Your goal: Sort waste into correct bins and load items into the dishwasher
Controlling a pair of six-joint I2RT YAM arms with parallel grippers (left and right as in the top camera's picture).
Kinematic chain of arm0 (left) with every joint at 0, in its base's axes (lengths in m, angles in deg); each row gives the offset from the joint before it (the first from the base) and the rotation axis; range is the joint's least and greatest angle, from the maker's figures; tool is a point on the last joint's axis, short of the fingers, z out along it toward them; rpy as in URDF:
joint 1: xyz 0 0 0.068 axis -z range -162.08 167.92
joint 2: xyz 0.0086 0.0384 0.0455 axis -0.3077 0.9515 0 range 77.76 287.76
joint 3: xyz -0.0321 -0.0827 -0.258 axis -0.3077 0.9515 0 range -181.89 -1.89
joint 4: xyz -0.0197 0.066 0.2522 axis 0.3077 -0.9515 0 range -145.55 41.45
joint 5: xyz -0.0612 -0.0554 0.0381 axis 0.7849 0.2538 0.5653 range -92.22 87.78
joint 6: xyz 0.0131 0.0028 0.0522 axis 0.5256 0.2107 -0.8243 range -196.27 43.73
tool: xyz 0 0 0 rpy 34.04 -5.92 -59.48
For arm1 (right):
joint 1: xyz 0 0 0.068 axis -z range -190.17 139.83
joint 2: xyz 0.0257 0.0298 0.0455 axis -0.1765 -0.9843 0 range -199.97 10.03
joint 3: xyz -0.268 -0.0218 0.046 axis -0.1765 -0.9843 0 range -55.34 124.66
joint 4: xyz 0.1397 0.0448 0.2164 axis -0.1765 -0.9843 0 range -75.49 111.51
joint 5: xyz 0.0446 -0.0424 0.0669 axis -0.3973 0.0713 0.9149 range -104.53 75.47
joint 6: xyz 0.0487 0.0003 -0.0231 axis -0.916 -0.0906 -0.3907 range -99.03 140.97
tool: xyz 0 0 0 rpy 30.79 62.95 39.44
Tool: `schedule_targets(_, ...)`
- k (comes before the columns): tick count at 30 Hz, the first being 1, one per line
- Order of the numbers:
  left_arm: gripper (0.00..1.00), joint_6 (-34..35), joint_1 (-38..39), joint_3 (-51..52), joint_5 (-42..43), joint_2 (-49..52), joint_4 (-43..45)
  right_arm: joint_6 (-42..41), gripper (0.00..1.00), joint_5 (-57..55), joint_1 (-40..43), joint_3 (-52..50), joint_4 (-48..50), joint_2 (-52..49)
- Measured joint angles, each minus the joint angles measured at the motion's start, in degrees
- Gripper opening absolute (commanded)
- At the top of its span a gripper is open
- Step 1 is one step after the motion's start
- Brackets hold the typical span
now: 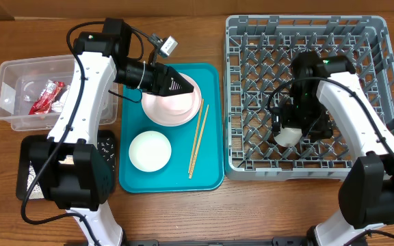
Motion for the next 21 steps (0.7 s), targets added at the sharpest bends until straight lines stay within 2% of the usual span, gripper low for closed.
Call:
schedule_targets(5, 0.28, 3.6, -0.8, 0.0, -3.7, 0.0, 1.4, 0.0, 1.0, 1.5, 0.0, 8.2, -2.3, -0.2)
schedule_targets(8, 0.28, 8.0, -1.1, 0.0, -11.1, 0.0, 2.8, 0.0, 1.0, 4.6, 0.0, 14.6, -3.2, -0.2)
schedule_targets(14, 0.47, 20.0, -0.5, 0.0, -32.7, 0.0, 5.4, 0.0, 1.0, 10.3, 0.0, 19.0, -2.7, -0.2)
schedule_targets(17, 0.46, 25.3, -0.3, 0.1, -40.9, 0.0, 7.3, 0.0, 1.0, 11.3, 0.0, 19.0, -1.8, -0.2)
schedule_targets(21, 0.47, 29.2, -0.3, 0.1, -46.8, 0.0, 10.0, 0.0, 1.0, 12.0, 0.0, 18.9, -1.0, -0.2)
